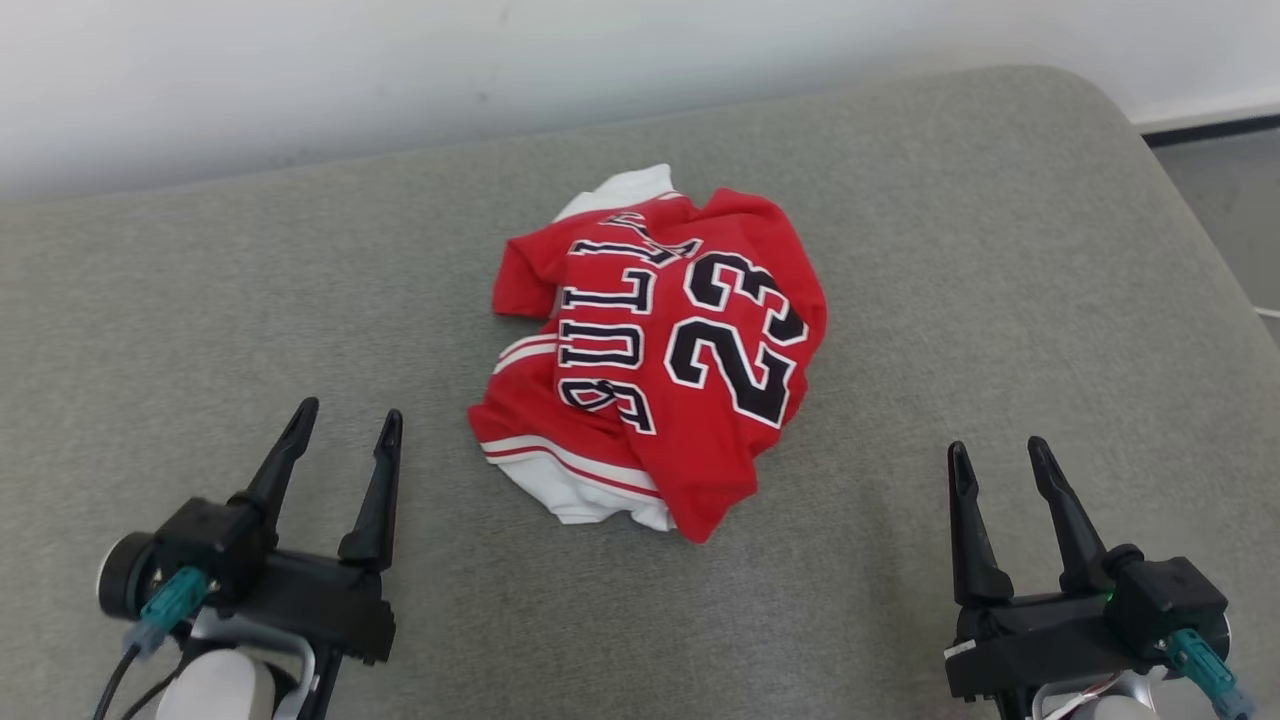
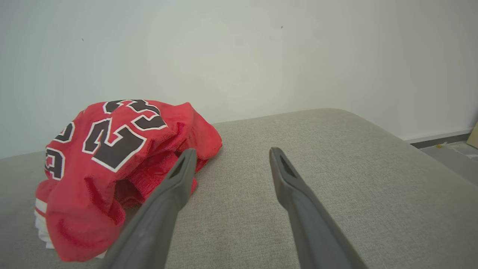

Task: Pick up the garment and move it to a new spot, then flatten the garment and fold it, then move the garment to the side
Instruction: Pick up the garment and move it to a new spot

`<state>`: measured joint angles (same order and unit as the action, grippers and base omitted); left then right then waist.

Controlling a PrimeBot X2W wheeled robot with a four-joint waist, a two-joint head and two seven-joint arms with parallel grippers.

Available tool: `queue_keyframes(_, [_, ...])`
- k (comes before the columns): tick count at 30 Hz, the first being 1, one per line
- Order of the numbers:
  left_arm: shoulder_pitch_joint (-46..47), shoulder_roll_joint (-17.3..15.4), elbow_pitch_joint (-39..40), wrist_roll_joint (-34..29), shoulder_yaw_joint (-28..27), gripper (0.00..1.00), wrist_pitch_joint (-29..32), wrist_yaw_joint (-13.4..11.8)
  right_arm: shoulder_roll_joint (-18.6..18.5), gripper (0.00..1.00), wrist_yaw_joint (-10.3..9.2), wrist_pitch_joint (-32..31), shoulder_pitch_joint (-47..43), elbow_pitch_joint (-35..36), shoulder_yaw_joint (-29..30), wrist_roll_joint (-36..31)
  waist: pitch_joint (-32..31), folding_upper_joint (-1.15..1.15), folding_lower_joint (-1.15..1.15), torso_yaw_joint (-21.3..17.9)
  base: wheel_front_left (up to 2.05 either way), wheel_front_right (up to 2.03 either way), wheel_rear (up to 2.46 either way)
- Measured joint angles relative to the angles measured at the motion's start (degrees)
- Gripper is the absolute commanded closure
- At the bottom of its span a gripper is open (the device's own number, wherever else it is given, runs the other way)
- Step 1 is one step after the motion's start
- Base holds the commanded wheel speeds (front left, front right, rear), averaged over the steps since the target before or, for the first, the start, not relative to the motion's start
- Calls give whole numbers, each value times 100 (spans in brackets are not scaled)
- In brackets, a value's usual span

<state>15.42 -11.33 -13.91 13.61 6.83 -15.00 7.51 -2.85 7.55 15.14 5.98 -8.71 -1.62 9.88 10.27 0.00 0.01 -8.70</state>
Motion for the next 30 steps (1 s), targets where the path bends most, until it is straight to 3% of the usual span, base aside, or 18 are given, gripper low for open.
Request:
queue_keyframes(11, [1020, -379, -1628, 391, 1114, 0, 98, 0, -1, 0, 0, -1, 221, -9, -48, 177, 462, 0, 1, -603, 0, 0, 0])
queue_keyframes(19, [1440, -401, -2369, 637, 1690, 0, 122, -1, -1, 0, 0, -1, 228, -53, -64, 214, 592, 0, 0, -798, 0, 0, 0])
queue_keyframes(20, [1483, -390, -2416, 686, 1756, 7, 122, -1, -1, 0, 0, -1, 227, -57, -62, 213, 584, 0, 0, -802, 0, 0, 0])
queue_keyframes(21, [1483, -390, -2416, 686, 1756, 77, 122, -1, -1, 0, 0, -1, 227, -57, -62, 213, 584, 0, 0, -802, 0, 0, 0])
queue_keyframes(22, [1516, -390, -2453, 705, 1845, 100, 122, -1, -1, 0, 0, -1, 227, -57, -57, 214, 572, 0, 0, -802, 0, 0, 0])
queue_keyframes(30, [1685, -393, -2565, 899, 2084, 100, 51, 3, 0, 0, 0, -1, 205, -81, -37, 212, 408, 0, 0, -722, 0, 0, 0])
